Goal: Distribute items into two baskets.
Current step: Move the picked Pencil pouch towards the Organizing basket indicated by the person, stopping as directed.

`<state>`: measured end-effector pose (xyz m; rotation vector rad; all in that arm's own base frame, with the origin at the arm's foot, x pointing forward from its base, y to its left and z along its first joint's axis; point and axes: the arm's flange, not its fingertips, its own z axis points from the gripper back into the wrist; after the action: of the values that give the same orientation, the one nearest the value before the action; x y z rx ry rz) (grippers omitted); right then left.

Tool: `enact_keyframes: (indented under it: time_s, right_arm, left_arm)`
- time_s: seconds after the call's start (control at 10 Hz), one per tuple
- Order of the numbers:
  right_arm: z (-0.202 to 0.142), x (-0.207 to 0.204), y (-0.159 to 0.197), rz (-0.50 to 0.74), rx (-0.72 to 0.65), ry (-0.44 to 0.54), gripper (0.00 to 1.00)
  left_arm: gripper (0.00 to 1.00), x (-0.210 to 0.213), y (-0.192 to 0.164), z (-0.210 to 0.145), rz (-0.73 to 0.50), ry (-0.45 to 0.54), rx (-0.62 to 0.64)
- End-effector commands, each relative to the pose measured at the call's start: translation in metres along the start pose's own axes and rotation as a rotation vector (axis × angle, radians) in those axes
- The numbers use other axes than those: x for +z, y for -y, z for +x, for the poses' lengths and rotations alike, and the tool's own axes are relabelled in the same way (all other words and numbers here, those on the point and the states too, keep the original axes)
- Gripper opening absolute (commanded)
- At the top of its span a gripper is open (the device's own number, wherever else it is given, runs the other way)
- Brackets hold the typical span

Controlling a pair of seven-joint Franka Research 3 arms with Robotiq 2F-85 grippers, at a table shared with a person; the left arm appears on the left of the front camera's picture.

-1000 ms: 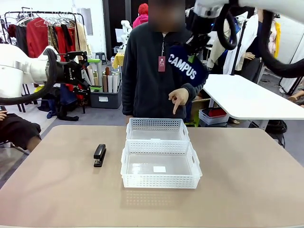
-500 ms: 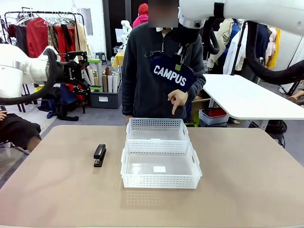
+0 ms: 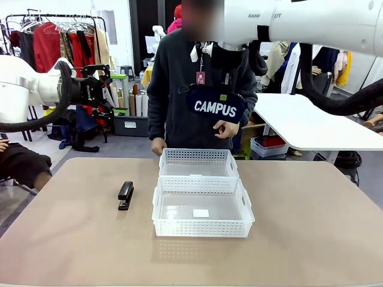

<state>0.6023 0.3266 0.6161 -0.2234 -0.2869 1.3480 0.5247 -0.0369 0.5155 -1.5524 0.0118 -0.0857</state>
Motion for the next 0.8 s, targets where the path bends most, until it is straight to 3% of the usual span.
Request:
enact_keyframes:
  time_s: [0.0,0.5,0.7]
  right_arm:
    - [0.014,-0.006,-0.002,-0.039,0.077,-0.020,0.00]
    - [0.024,-0.039,-0.022,-0.043,0.129,-0.069,0.00]
    - [0.023,-0.038,-0.027,0.025,0.048,-0.107,0.00]
  left_arm:
    - [1.00,0.001,0.001,-0.001,-0.002,0.003,-0.001]
    - [1.00,0.001,0.001,-0.001,-0.002,0.003,-0.001]
    - [1.00,0.001,0.001,-0.001,-0.002,0.003,-0.001]
